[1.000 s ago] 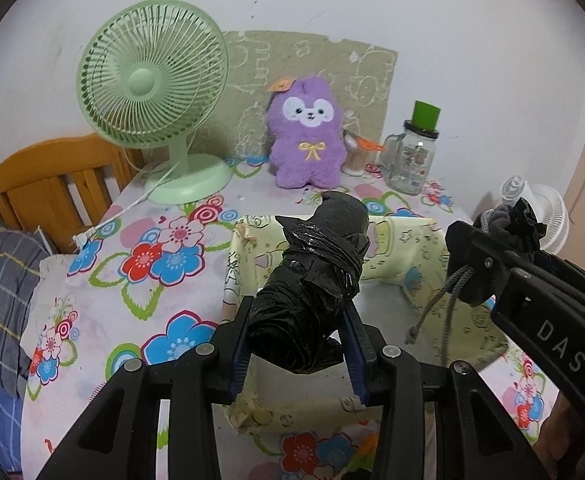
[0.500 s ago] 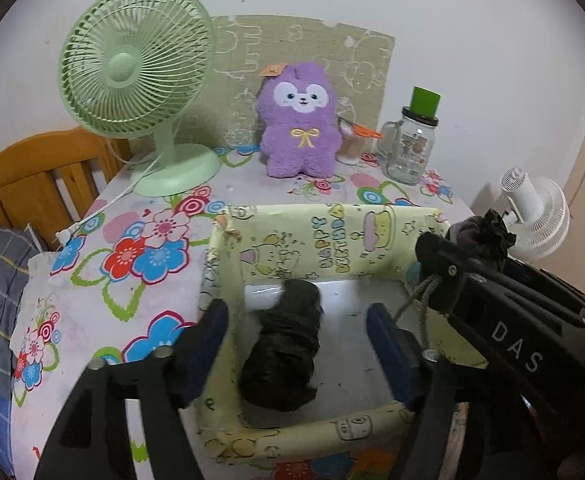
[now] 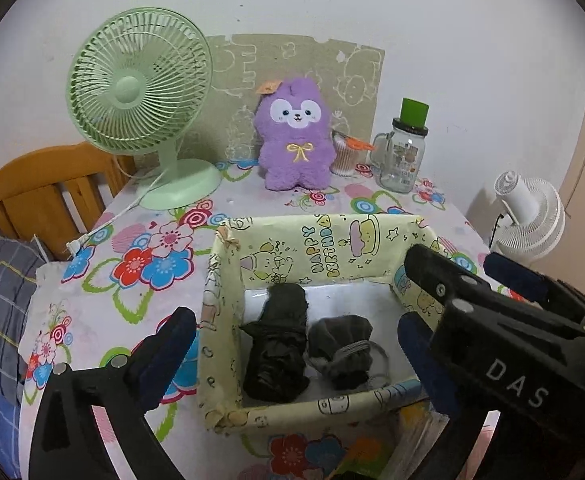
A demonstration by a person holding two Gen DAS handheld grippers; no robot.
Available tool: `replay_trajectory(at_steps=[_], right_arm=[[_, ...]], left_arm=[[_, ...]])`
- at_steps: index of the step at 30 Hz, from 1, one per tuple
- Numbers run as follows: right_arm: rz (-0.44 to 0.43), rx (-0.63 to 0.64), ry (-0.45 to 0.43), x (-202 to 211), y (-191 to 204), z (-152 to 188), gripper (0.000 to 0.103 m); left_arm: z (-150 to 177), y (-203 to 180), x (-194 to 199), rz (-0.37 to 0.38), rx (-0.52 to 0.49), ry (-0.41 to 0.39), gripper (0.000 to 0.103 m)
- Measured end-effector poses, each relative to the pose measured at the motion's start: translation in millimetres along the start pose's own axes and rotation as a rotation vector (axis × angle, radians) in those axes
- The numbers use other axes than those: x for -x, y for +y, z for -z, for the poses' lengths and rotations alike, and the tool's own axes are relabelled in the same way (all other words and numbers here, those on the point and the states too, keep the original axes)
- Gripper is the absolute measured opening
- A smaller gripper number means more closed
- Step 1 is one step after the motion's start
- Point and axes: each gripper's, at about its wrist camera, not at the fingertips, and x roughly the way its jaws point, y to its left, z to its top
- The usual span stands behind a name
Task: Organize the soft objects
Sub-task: 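Open left tool to drop the umbrella in the basket while right tool releases the scrunchie, then withdraw both open tools up and away from the basket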
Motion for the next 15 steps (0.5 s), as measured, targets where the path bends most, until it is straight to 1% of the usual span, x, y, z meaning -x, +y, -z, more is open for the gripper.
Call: replay_trajectory(at_steps=[5,15], right_arm=[[0.005,0.000,-0.015,13,0,4,0.088],[0.013,0.007,-0.041,41,2,13,0.090]], left_arm=[[5,-3,14,-0.001,-0.013,-0.015,0.103],[13,-9,36,0.002,-0.022,-0.038,0.103]])
